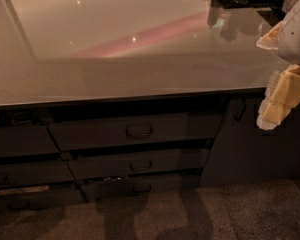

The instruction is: Open top drawer

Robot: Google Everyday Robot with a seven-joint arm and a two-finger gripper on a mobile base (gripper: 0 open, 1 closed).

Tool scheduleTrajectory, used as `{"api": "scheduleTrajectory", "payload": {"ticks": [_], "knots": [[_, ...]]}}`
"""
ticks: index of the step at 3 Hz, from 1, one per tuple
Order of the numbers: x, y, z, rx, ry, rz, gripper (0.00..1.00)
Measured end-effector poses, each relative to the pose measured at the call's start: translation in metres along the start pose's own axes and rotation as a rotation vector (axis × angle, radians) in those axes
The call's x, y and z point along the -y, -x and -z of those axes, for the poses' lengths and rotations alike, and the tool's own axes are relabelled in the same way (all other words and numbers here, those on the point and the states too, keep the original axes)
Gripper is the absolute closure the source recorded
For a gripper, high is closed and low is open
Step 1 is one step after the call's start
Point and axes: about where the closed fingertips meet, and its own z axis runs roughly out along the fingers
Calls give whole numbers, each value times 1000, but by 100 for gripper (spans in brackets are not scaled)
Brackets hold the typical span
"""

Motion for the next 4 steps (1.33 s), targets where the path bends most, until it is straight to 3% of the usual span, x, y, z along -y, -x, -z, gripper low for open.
{"api": "scheduleTrajectory", "payload": {"ticks": [2, 3, 4], "knots": [[11, 10, -7, 4, -9, -12, 0], [21, 17, -27, 9, 11, -23, 0], [26, 29, -68, 18, 86, -16, 0]]}}
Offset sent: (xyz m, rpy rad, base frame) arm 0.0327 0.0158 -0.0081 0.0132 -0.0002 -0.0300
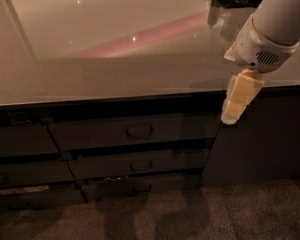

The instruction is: Open top drawer

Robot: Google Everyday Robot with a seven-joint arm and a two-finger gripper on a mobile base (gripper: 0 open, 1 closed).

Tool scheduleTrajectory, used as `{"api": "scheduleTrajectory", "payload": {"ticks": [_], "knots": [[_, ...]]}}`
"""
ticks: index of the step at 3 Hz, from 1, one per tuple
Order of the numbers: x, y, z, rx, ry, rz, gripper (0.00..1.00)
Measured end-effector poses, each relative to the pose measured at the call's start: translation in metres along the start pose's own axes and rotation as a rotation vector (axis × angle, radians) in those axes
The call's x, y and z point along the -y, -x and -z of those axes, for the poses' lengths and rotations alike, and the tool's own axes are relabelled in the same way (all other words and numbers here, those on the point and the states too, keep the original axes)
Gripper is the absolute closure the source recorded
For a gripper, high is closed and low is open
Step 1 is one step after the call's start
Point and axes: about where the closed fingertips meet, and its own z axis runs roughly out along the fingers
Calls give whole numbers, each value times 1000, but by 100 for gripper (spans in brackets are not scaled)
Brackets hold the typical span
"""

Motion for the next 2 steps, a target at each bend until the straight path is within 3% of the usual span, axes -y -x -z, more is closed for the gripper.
{"api": "scheduleTrajectory", "payload": {"ticks": [1, 2], "knots": [[4, 6, -25, 4, 46, 4, 0], [4, 6, -25, 3, 47, 5, 0]]}}
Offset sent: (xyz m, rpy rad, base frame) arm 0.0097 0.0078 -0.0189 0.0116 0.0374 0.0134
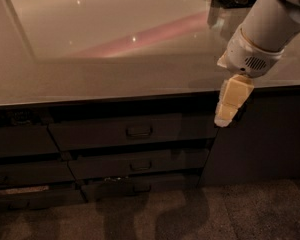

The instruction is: Open top drawer

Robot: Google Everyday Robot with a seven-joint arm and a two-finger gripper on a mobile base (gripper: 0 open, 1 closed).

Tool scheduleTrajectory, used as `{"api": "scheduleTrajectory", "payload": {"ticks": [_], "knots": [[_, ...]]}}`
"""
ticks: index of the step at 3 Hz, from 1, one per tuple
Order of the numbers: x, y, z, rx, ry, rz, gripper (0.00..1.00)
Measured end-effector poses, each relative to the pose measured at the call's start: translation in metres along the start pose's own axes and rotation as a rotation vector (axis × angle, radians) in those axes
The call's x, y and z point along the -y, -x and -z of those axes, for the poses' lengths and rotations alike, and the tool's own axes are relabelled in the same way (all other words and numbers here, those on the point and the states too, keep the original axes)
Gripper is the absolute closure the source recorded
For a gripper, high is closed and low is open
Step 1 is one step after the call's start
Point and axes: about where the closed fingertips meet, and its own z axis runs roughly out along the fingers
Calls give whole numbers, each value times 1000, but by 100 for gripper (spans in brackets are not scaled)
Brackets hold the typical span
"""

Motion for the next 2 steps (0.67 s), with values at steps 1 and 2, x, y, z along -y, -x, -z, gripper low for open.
{"api": "scheduleTrajectory", "payload": {"ticks": [1, 2], "knots": [[-8, 10, -17, -36, 18, 30, 0], [-16, 21, -35, -75, 35, 63, 0]]}}
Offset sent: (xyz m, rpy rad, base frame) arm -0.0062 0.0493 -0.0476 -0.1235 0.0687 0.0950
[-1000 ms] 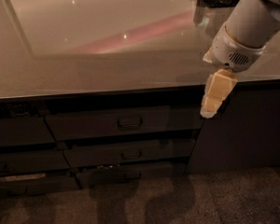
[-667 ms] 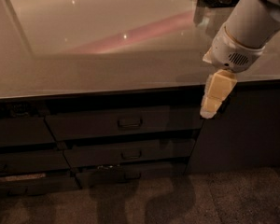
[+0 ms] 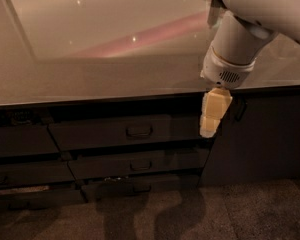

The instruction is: Open top drawer

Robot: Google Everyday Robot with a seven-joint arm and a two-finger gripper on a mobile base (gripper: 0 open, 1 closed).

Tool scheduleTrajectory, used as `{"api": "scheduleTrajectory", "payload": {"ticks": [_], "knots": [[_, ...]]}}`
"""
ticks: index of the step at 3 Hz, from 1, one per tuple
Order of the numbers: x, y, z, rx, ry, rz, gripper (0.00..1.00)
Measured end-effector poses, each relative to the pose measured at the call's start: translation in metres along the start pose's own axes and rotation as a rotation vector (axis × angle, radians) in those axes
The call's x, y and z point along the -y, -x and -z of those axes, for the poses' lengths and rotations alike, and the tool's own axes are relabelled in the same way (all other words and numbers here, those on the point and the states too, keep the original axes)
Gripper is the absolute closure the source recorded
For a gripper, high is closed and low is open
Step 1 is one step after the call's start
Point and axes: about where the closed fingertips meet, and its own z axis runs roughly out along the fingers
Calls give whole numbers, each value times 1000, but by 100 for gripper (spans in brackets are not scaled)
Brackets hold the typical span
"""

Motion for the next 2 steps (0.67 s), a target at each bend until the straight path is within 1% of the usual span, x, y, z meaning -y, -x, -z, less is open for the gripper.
{"api": "scheduleTrajectory", "payload": {"ticks": [1, 2], "knots": [[0, 0, 0, 0, 0, 0, 0], [1, 1, -8, 78, 80, 29, 0]]}}
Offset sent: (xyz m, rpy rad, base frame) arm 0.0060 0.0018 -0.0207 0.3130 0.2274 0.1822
